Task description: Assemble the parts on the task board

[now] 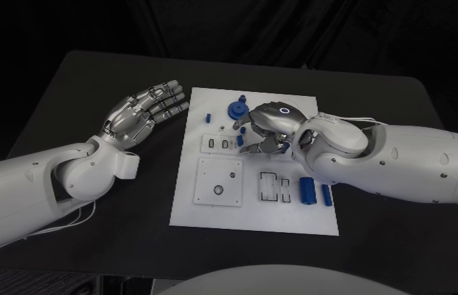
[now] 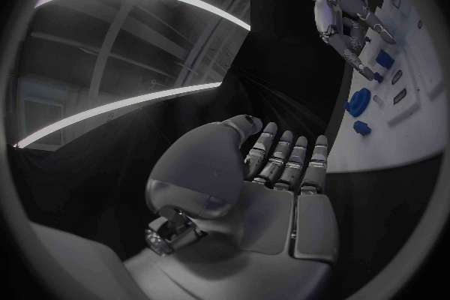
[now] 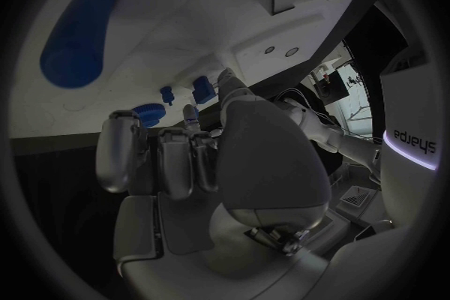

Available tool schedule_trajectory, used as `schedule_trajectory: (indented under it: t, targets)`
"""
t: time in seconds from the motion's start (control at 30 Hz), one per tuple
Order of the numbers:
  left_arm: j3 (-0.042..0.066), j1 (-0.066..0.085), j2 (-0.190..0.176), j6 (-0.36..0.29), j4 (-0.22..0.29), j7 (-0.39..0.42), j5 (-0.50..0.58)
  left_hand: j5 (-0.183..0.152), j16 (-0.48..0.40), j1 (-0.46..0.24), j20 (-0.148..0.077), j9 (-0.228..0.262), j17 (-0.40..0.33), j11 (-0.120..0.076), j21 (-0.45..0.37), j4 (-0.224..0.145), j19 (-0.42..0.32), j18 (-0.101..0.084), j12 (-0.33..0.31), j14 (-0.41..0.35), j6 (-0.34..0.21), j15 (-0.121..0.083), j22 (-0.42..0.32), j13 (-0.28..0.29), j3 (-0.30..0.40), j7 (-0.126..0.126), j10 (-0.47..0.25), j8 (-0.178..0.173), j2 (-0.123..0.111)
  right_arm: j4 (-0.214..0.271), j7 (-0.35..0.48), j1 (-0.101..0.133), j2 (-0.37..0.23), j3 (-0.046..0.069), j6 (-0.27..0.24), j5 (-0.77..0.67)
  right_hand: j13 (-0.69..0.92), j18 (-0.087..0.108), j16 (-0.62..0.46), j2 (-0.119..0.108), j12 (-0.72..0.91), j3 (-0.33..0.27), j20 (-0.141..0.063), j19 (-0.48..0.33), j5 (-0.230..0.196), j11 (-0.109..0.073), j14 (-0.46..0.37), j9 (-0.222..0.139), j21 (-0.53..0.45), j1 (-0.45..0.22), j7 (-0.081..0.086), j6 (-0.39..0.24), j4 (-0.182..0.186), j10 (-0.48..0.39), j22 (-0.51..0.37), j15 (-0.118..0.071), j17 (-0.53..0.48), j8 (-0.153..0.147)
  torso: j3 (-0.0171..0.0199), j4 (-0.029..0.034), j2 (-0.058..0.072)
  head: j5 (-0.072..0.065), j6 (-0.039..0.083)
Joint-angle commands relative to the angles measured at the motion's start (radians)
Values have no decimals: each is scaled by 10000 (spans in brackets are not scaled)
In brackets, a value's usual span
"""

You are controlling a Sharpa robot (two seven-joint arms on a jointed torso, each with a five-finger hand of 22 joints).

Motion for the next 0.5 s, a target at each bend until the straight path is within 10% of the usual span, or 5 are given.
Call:
schedule_trajectory:
  t: [0.03, 0.23, 0.5]
  targets:
    - [8, 5, 16, -24, 94, 1163, -213, 35, 88, -86, 23, 19, 8, 95, 60, -10, 25, -192, 22, -16, 112, 69, 10, 5, 123, 280, -25, 41, 17, 121, 895, 103, -220, 21, -910, 475, 2493, 115, -25, 54, -32, 30, -51, 28, -23, -73, 864, -19, 4, -88, 7, 154, 19, 923, 1333, -62, 2008, 31, 1, 1, 0, 32, 98]
    - [29, 55, -32, -335, 178, 1024, -521, 40, 244, -121, 38, 21, 33, 179, 155, -18, 155, -238, 55, 74, 127, 145, 49, 8, 219, 288, 4, 53, -27, 160, 1802, 447, -710, 34, -1696, 1494, 2572, 90, 22, 221, 25, 110, -39, 83, -6, -46, 881, -34, 87, -78, 40, 472, 1, 1001, 1394, -41, 2056, 149, 8, 3, -12, 117, 420]
    - [37, 672, 310, -700, -356, 797, -1856, -162, 2648, -235, -43, 70, 456, 638, 1801, -46, 2507, -530, 1620, 2223, 680, 418, 740, 302, 575, 226, 1683, 224, -390, -167, 3088, 726, -1323, -31, -2303, 2659, 2632, 8, 177, 614, 68, 379, -8, 257, 101, -8, 931, -80, 415, 401, 84, 1054, -33, 1059, 1598, -10, 2215, 323, 93, -20, -269, 367, 663]
